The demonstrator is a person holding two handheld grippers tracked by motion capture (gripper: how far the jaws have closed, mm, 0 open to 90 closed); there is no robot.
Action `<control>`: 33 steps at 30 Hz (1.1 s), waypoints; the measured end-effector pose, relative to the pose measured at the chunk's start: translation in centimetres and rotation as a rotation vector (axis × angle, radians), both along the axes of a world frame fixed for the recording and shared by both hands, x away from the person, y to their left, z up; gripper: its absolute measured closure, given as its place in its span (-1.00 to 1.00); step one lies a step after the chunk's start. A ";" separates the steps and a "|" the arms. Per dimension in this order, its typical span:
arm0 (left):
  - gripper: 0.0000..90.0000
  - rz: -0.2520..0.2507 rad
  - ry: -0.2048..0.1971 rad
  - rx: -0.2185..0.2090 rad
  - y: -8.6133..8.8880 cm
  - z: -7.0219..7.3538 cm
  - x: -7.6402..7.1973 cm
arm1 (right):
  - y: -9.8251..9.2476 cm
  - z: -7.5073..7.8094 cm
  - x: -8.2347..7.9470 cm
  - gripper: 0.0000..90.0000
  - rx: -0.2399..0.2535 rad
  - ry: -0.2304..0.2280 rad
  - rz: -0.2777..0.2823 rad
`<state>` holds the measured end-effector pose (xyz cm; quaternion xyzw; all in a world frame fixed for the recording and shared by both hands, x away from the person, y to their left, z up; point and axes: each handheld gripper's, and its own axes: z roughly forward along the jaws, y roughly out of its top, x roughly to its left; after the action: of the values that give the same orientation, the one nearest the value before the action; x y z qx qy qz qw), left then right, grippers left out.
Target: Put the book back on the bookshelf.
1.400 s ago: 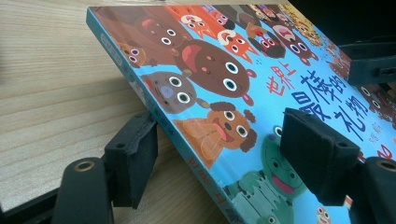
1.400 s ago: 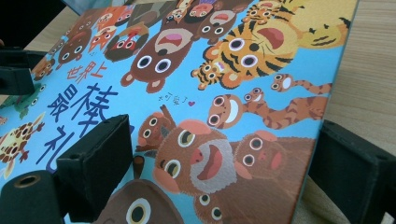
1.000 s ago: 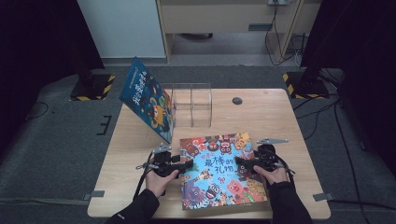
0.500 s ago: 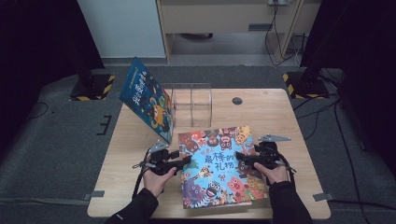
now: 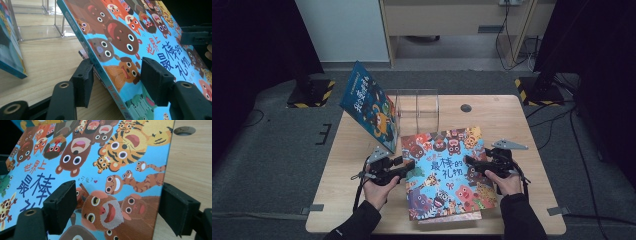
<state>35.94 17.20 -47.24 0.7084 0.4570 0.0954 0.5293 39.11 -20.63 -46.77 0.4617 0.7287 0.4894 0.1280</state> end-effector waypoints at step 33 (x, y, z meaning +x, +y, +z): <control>0.09 -0.030 -0.112 -0.025 0.1 2.9 -0.8 | -0.4 2.0 -0.9 -0.41 0.065 -0.139 -0.003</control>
<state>35.12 17.33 -44.39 0.7021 0.4170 0.1212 0.5643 38.24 -21.04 -44.75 0.4315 0.7010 0.5436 0.1638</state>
